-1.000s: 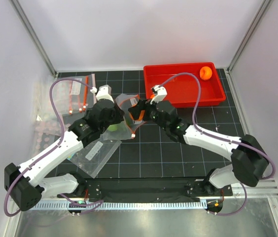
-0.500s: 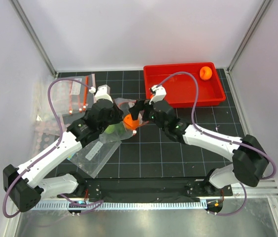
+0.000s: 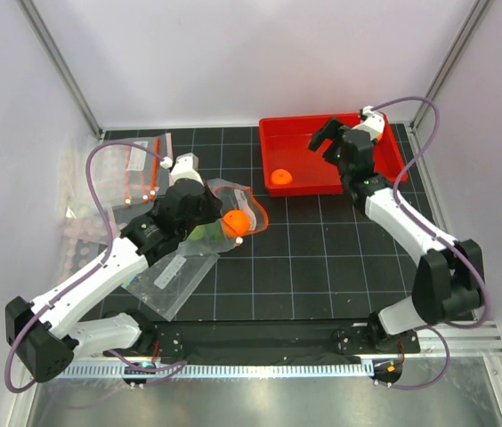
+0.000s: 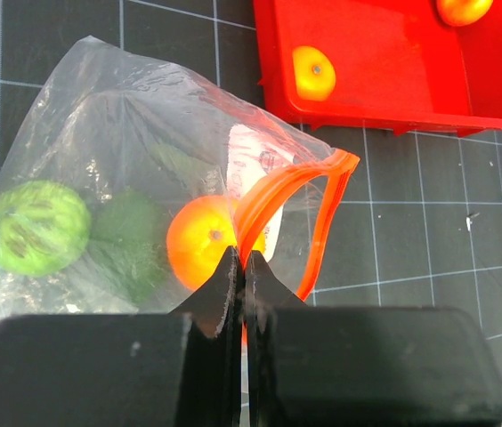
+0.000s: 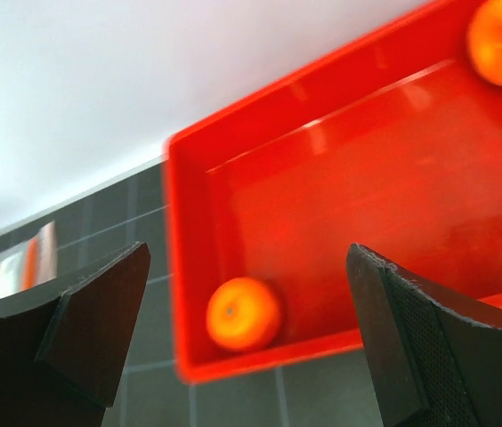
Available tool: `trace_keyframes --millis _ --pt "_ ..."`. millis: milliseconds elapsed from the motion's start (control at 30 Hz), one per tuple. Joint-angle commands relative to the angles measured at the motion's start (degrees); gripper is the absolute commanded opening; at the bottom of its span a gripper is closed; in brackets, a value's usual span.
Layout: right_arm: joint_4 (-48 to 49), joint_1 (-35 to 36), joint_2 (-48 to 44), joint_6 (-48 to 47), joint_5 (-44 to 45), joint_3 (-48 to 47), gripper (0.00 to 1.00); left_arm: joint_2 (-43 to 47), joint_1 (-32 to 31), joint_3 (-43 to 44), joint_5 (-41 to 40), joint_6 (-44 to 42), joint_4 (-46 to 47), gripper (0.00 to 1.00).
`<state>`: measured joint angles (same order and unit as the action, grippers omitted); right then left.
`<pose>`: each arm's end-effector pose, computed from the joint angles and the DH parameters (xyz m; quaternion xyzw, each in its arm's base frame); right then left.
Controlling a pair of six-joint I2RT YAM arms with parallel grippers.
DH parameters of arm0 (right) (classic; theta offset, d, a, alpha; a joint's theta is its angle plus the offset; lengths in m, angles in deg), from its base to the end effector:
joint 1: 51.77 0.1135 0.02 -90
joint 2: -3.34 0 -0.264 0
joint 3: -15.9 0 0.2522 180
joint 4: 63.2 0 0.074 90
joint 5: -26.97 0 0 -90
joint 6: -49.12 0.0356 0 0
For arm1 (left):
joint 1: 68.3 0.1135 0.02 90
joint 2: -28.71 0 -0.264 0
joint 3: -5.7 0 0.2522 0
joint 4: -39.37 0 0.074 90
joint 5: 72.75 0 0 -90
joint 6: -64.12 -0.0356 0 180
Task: Place the food in the zip-top bag and seal the zipper
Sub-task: Pick up the fake fruit from the bin.
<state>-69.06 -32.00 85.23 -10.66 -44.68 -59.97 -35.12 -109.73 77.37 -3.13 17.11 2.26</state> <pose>0.3229 0.1041 0.3262 0.1699 0.7542 0.1506 0.6161 0.1934 -0.1542 0.3323 -0.1010 0.8479 -0.2212 0.4711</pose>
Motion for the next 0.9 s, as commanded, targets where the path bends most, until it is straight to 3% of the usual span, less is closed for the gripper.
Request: trace_keyframes --millis 0,300,533,867 --pt "-0.3 -5.3 5.1 3.5 0.8 -4.9 1.00 1.8 0.4 -0.9 1.0 0.5 4.1 0.00" --pt "-4.0 -12.8 22.9 -2.6 9.2 -22.5 1.00 2.1 0.4 -2.1 -0.4 0.9 5.5 0.01" --pt "-9.2 -17.0 37.8 -8.2 10.7 -38.8 1.00 3.2 0.4 -2.5 -0.7 1.1 5.6 0.00" --pt "-9.9 -19.0 50.4 -13.2 13.7 -47.8 1.00 4.3 0.4 -3.4 -0.3 1.5 6.2 0.00"
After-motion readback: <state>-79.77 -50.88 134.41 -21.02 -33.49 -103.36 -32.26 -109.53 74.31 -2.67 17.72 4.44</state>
